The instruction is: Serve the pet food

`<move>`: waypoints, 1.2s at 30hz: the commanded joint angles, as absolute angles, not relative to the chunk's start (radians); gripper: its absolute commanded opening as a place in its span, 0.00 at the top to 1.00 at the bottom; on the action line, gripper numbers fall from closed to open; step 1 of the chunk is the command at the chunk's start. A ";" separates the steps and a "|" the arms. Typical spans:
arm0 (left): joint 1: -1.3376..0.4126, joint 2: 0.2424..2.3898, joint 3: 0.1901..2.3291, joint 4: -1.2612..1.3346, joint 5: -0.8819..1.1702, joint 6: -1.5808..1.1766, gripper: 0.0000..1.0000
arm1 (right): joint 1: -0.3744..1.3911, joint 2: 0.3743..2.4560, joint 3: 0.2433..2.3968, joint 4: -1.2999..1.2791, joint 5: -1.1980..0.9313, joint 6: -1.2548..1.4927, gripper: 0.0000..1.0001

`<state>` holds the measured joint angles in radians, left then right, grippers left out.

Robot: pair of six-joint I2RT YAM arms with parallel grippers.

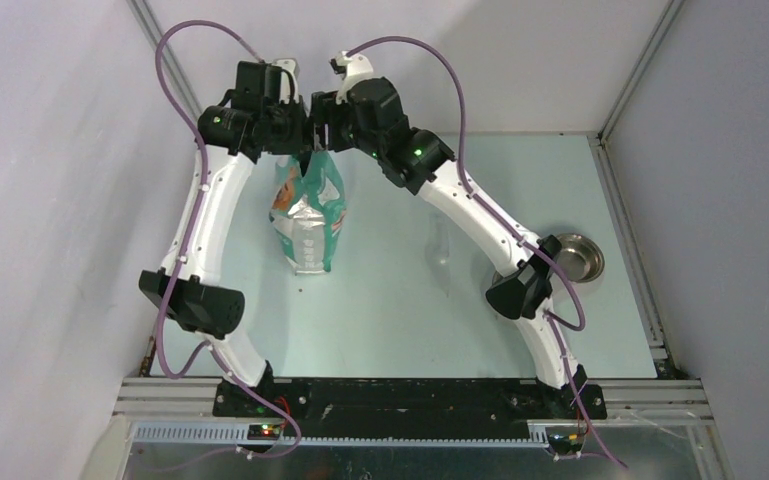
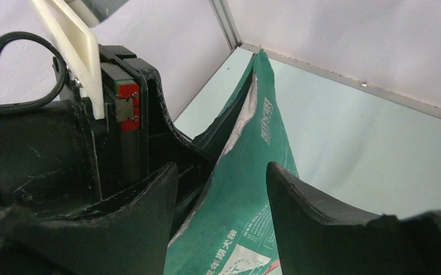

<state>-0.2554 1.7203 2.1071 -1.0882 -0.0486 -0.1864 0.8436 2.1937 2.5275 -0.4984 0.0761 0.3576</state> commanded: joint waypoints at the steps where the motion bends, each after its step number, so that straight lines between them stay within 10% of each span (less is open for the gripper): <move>1: -0.259 1.665 2.117 -1.077 0.041 -0.227 1.00 | 0.839 2.202 2.568 -0.502 0.033 0.410 0.39; 16: -0.268 1.638 2.062 -1.050 0.074 -0.244 1.00 | 0.837 2.230 2.515 -0.593 0.171 0.377 0.52; 22: -0.269 1.663 2.138 -1.070 -0.087 -0.157 1.00 | 0.799 2.220 2.571 -0.591 0.192 0.309 1.00; 28: -0.249 1.803 2.556 -1.178 -0.340 0.076 1.00 | 0.774 2.186 2.670 -0.450 0.241 0.133 1.00; 36: -0.251 1.667 2.402 -1.066 -0.297 0.142 1.00 | 0.752 2.182 2.700 -0.441 0.225 0.140 1.00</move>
